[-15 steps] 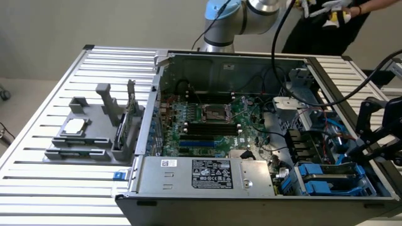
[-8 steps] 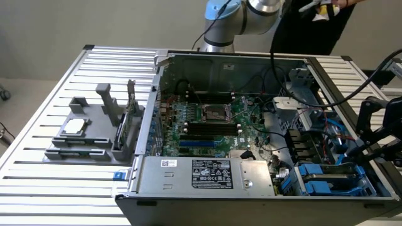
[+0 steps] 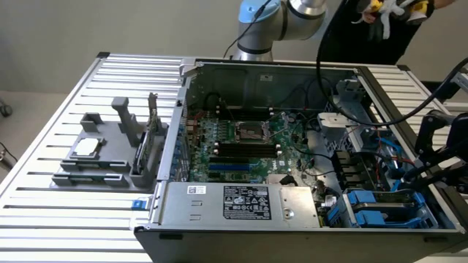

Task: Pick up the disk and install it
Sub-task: 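Insert the first disk wire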

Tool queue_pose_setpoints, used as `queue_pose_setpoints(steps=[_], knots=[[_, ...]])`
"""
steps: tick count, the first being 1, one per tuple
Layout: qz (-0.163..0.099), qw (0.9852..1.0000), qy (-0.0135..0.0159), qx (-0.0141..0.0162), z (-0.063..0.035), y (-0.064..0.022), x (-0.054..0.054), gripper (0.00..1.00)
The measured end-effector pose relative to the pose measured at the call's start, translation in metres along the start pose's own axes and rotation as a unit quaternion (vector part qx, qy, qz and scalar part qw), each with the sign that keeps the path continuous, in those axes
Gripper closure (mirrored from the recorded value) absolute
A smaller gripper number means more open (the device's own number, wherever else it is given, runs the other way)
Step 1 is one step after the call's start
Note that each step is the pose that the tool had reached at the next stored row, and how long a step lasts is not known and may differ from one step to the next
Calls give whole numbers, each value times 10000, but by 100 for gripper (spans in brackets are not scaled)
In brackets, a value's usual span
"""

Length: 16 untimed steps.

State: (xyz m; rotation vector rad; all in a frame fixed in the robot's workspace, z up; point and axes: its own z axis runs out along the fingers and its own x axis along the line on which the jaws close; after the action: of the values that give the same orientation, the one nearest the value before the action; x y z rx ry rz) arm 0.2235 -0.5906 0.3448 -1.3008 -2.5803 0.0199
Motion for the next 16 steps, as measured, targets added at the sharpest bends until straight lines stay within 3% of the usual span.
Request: queue_pose_setpoints(steps=[5,10,16], knots=[[16,10000,-46,-69,-2,-11,-15,75],[32,9999,-88,-113,-5,-35,-46,75],[52,9999,-94,-120,26,-45,-55,75]])
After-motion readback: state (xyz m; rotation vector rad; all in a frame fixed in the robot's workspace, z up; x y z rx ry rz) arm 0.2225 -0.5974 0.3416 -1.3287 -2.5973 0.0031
